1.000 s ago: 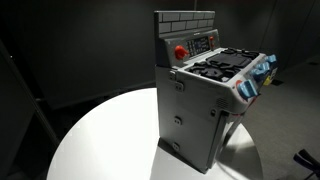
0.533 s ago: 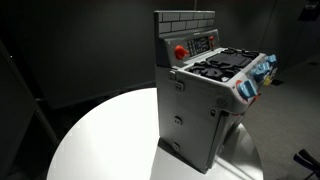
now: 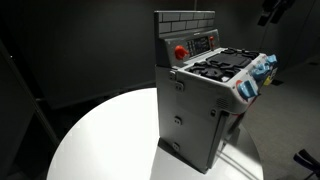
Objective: Press the orange button on the stove
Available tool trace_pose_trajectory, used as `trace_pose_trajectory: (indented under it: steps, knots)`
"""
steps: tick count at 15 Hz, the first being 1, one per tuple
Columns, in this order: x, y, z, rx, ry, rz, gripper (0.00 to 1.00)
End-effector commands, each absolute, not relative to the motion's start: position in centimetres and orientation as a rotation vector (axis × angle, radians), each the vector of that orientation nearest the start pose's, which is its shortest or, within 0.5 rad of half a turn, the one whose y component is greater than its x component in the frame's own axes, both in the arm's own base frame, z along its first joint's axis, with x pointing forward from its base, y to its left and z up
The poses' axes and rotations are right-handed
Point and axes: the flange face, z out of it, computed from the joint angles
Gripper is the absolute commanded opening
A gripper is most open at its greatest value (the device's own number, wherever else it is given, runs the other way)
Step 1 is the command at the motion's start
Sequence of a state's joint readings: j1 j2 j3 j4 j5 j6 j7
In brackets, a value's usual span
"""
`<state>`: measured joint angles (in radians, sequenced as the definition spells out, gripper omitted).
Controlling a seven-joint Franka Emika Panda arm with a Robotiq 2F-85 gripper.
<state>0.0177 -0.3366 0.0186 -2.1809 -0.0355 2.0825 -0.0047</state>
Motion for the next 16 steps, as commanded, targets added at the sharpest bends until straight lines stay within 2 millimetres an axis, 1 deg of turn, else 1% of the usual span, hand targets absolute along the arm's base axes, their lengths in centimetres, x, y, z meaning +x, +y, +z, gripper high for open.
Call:
trace_pose_trajectory:
  steps: [1,5,8,10,11,16]
  knots:
    - [51.4,0.7,54.5,-3.174,-0.016,-0.439,1.00]
    - [54.2,-0.1,53.2,-3.184,0.029,-0.458,1.00]
    - [55.5,-0.3,52.7,-3.198,0.056,-0.455,1.00]
    - [55.7,-0.2,52.8,-3.201,0.067,-0.443,1.00]
    - [55.0,-0.1,52.0,-3.183,0.030,-0.433,1.00]
    - [55.3,-0.1,52.2,-3.181,0.040,-0.442,1.00]
